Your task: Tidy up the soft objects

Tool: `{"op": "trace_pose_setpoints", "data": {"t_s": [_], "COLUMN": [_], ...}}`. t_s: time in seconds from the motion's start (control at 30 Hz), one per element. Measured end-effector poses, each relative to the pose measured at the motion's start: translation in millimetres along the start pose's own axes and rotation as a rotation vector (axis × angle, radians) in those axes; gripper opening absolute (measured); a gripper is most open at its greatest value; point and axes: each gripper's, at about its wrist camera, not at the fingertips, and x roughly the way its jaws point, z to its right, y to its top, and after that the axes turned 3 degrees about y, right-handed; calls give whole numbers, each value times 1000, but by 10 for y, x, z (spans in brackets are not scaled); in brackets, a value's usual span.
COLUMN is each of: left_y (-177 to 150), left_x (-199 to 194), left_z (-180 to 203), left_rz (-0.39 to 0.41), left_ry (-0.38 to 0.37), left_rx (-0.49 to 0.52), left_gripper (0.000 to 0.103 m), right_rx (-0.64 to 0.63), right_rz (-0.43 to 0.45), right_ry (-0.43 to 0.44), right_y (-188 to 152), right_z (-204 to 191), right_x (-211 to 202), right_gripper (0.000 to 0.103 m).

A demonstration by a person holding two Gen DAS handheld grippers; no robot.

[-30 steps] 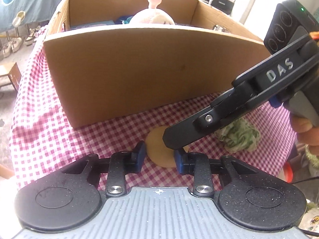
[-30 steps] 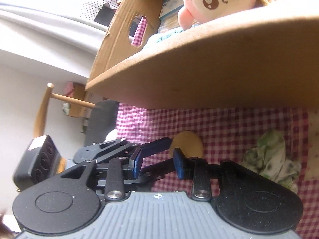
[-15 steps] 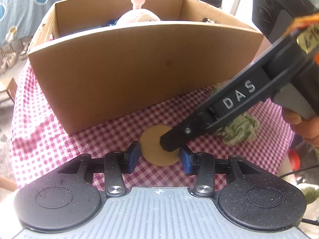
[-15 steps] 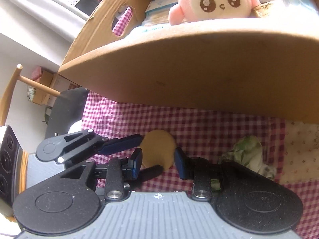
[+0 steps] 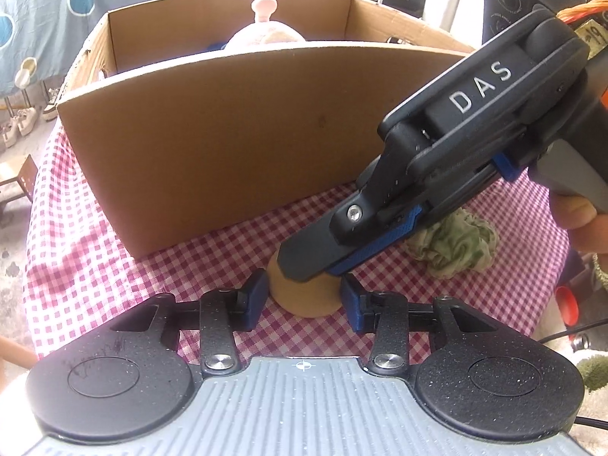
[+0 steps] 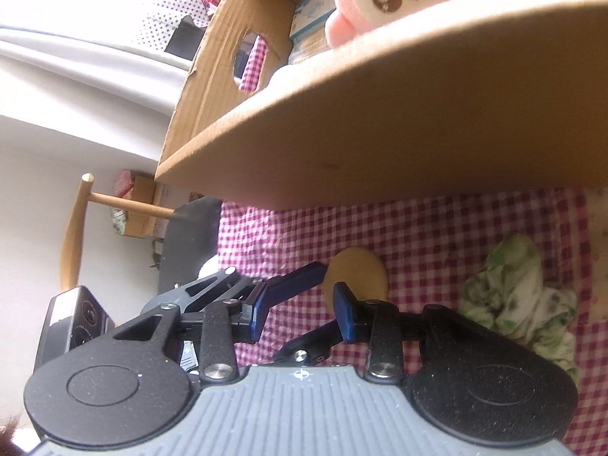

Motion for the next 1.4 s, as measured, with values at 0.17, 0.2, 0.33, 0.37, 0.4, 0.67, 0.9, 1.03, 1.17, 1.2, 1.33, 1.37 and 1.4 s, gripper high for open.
{"op": "trace_pose_setpoints", "data": {"t_s": [0.17,0.2,0.33,0.37,0.4,0.67,0.9,1.03,1.17,1.2,1.33,1.37,1.4], "left_y": [-36,-43,-44,-39,-40,-77,-99,-106,-101,-104,-77,-70,-62], "left_x": [-12,-20,-21,-21,-22,-25,-36,-41,-15,-7,36,44,48], "left_z": [27,51,107,117,126,178,107,50,-28,-49,-177,-208,-236], "left_rz": [5,5,8,9,10,25,35,38,41,42,37,34,32], "left_ry": [4,6,15,14,14,23,3,-5,-8,-8,-19,-23,-27], "left_rx": [17,23,46,49,52,67,33,22,4,-2,-40,-45,-51], "left_gripper": [44,44,48,48,48,49,47,44,40,38,35,35,35], "right_rx": [-114,-129,-185,-184,-184,20,34,19,-25,-21,-5,-1,6], "right_rz": [43,34,-6,-24,-25,3,-3,1,53,61,68,61,50], "right_ry": [-232,-261,-284,-263,-250,-50,20,-13,-69,-75,-121,-130,-139], "right_y": [21,19,-35,-49,-58,-19,-37,20,65,74,87,85,72], "right_z": [-135,-152,-270,-284,-294,-4,-23,-49,-134,-122,-34,-23,-7], "right_x": [-93,-53,98,133,142,27,85,89,-40,-70,-115,-106,-100], "right_gripper": [42,42,43,46,51,56,44,40,40,40,40,40,41]}}
